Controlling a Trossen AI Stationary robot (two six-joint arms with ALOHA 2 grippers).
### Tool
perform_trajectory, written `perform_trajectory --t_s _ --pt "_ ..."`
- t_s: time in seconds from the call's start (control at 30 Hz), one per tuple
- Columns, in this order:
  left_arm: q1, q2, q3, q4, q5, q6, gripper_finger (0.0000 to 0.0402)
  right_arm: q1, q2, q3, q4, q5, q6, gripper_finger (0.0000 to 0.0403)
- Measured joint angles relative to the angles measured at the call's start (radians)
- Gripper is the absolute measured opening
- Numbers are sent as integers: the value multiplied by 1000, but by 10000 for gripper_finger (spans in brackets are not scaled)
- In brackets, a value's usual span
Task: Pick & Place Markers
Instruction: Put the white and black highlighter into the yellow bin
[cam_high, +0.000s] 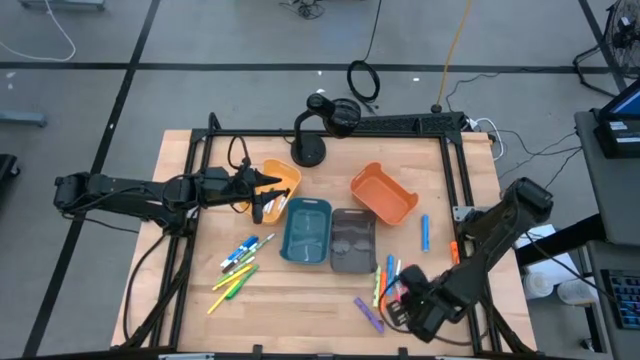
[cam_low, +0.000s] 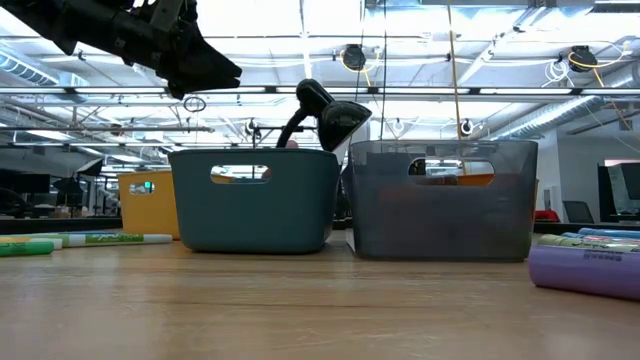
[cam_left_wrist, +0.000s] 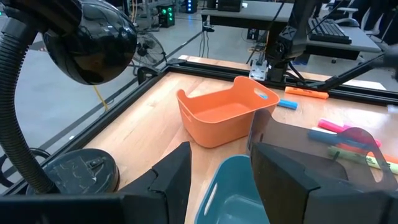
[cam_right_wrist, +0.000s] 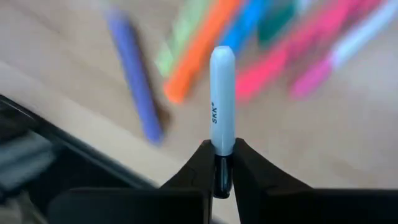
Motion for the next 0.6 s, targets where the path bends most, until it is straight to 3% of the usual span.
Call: perform_trajectory --t_s 0.17,0.27,0.43,0.6 --pt "-1 0 0 4 1 -11 170 8 -16 0 54 493 -272 21" --pt "-10 5 0 19 4 -55 170 -7 5 -2 138 718 -512 21" --pt "-63 82 0 158 174 -26 170 -64 26 -78 426 925 -878 21" --pt "-161 245 1 433 338 117 170 -130 27 -222 864 942 -1168 21"
